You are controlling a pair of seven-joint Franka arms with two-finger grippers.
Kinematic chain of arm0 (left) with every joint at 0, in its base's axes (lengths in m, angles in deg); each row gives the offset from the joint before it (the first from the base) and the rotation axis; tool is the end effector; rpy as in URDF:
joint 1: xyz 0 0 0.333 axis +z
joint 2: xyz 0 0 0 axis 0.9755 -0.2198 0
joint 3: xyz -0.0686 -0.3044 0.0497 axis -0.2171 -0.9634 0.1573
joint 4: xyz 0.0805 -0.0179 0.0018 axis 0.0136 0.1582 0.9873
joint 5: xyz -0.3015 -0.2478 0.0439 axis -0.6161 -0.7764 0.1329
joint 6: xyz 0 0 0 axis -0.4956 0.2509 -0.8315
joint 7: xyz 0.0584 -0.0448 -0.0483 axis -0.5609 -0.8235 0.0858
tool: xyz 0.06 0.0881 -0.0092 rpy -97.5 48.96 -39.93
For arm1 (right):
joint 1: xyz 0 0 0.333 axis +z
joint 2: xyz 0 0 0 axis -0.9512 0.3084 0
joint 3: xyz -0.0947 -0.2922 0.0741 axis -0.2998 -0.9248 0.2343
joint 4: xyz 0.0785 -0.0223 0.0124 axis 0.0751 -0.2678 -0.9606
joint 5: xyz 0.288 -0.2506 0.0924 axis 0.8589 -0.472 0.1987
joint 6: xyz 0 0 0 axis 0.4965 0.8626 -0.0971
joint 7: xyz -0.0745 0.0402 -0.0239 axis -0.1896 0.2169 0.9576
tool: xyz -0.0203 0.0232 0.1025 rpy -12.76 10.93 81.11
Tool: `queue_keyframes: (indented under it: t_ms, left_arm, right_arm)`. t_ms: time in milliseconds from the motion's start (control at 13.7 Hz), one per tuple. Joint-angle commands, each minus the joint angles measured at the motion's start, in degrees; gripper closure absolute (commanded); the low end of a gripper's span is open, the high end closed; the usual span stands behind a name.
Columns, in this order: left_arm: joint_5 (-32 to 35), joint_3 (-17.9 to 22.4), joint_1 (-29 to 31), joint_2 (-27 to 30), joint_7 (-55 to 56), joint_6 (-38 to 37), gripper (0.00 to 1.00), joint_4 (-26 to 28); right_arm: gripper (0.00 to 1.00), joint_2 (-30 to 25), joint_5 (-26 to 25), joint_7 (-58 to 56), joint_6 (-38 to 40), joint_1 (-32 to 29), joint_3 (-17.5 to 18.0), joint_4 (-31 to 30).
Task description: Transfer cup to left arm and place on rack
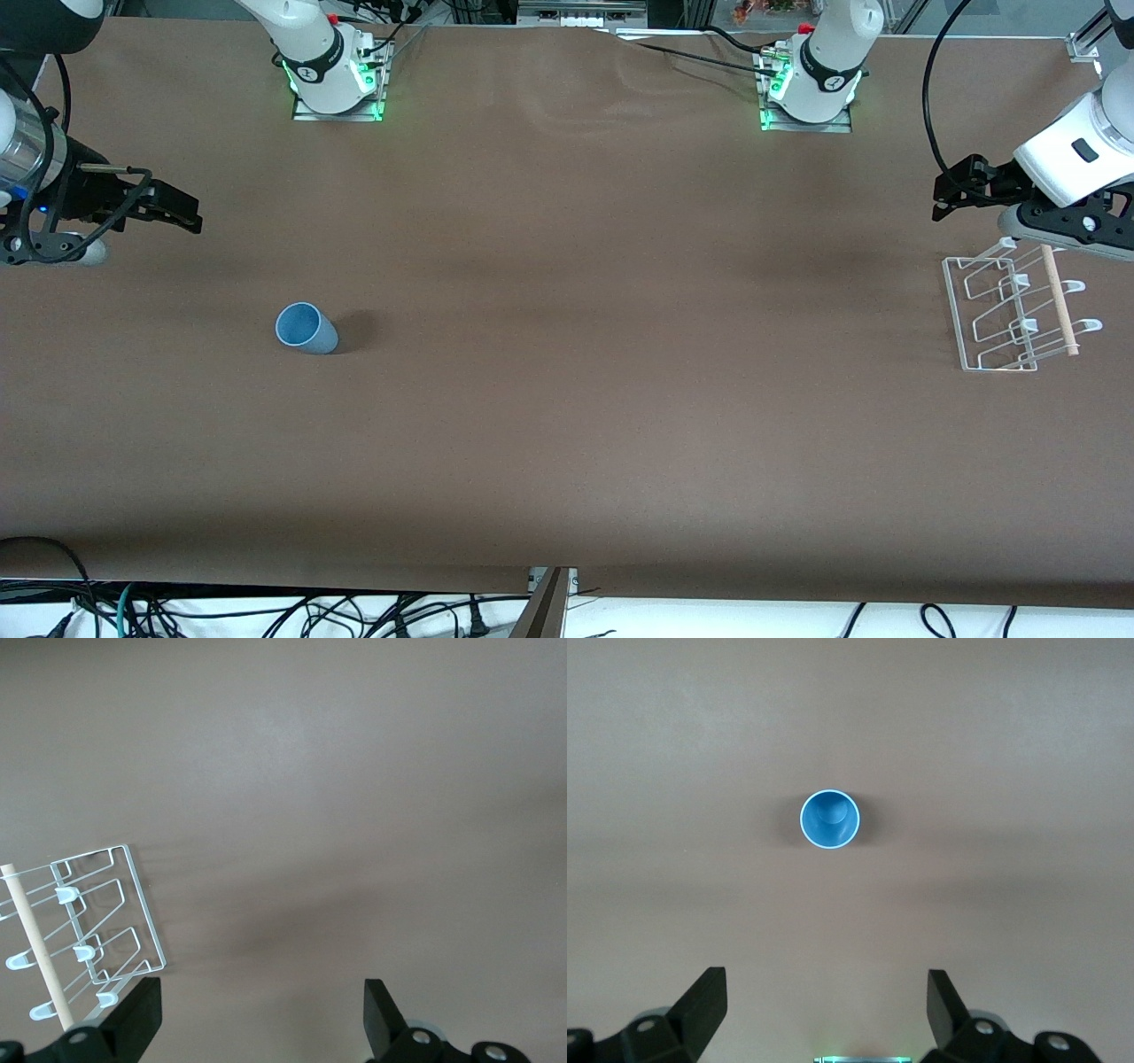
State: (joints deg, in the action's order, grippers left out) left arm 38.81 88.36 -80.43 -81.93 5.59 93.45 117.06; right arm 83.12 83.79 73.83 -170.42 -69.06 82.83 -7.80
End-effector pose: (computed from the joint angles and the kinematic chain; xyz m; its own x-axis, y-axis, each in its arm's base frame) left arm 0.5544 -0.0326 0.5999 0.9689 -0.2367 -0.0721 -0.2374 -0.9714 -0.0013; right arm 0.5778 0.0453 0.5937 0.9932 -0.0124 -0.1160 -0.0107 -0.9998 0.0152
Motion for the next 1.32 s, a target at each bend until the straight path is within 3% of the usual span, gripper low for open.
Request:
queue_keyframes:
  t_ms: [0, 731, 1242]
  left_arm:
    - [-0.37, -0.99, -0.03, -0.24, 0.61, -1.31, 0.0, -1.47]
    - [-0.28, -1.0, 0.14, -0.25, 0.7, -1.57, 0.0, -1.56]
    - [-0.28, -1.0, 0.14, -0.24, 0.61, -1.66, 0.0, -1.65]
  right_arm:
    - [0.0, 0.8, 0.53, -0.74, 0.79, -0.42, 0.16, 1.88]
    - [0.0, 1.32, 0.36, -0.48, 0.44, -0.42, 0.16, 1.97]
    - [0.0, 7.91, -1.84, -0.48, -3.25, -1.04, 0.16, 1.44]
